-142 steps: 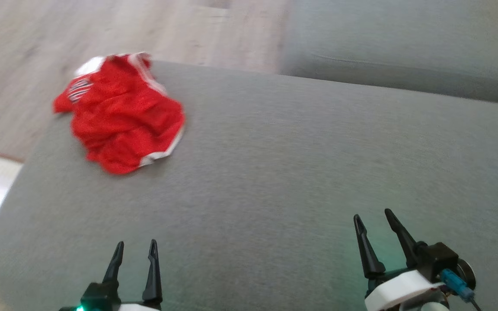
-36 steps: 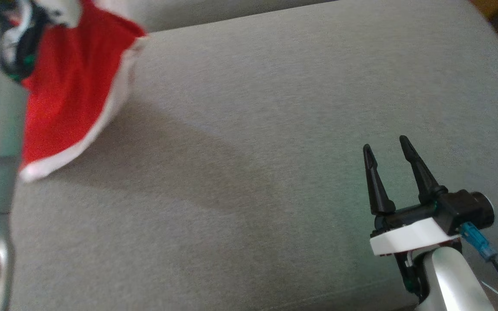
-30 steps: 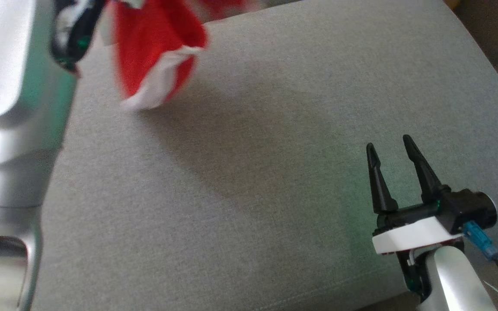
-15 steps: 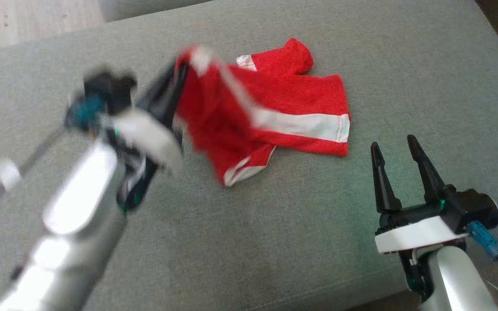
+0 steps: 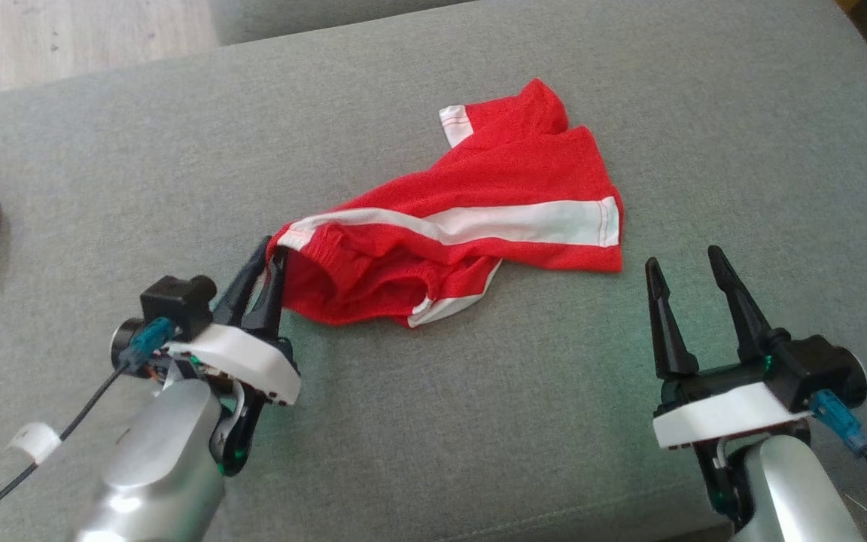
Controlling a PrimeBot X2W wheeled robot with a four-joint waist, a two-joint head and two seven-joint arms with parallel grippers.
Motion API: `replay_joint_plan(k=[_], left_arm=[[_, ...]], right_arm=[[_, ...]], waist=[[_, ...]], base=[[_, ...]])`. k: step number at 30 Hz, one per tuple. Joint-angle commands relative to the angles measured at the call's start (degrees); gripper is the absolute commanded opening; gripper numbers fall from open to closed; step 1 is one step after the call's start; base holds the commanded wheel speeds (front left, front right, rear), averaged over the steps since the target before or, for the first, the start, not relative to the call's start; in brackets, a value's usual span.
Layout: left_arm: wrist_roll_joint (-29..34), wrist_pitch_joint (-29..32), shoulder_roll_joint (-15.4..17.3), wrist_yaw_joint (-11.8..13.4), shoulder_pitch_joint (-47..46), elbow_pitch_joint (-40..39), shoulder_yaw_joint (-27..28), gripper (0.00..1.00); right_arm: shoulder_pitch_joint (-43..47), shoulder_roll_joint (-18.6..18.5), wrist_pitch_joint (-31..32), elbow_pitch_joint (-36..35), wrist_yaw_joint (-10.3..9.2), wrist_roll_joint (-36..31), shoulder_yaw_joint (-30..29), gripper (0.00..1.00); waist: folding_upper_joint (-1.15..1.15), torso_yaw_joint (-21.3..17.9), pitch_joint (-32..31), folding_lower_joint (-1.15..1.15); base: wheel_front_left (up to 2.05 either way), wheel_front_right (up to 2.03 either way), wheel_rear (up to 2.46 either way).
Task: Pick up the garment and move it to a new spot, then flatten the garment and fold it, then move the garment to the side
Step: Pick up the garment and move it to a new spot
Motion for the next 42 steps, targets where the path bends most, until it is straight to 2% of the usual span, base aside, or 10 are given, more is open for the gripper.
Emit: replay_joint_plan(k=[1, 11, 18, 32, 37, 42], left_arm=[[0.07, -1.17, 0.84, 0.37, -1.51, -1.1, 2.89, 1.0], [0.71, -2.3, 0.49, 1.45, 1.37, -4.71, 5.54, 1.0], [2.15, -2.36, 0.72, 5.61, 8.1, -12.68, 9.65, 1.0], [5.28, -2.37, -0.35, 11.96, 24.15, -24.09, 15.53, 1.0], [5.79, -2.38, -1.46, 13.14, 28.75, -25.84, 16.54, 1.0], [6.79, -2.38, -2.2, 12.99, 31.44, -26.89, 16.64, 1.0]], right_arm=[[-0.05, -0.26, -0.77, -1.46, 0.22, 0.01, 1.34, 1.0], [0.05, -0.26, -0.77, -0.36, 0.22, -0.2, 0.68, 1.0], [1.08, -0.26, -0.77, 0.1, 0.22, -0.69, -0.17, 1.0], [3.78, -0.26, -0.78, 0.86, 0.22, -1.19, -0.26, 1.0], [5.04, -0.26, -0.78, 1.06, 0.22, -0.91, -0.23, 1.0], [5.87, -0.26, -0.78, 1.7, 0.22, -0.12, -0.1, 1.0]], waist=[[0.0, 0.46, -0.22, 0.0], [0.0, 2.18, -2.66, 0.0], [0.0, 3.95, -5.28, 0.0], [0.0, 7.38, -9.52, 0.0], [0.0, 8.47, -10.67, 0.0], [0.0, 9.49, -11.3, 0.0]], base=[[0.0, 0.0, 0.0], [0.0, 0.0, 0.0], [0.0, 0.0, 0.0], [0.0, 0.0, 0.0], [0.0, 0.0, 0.0], [0.0, 0.0, 0.0]])
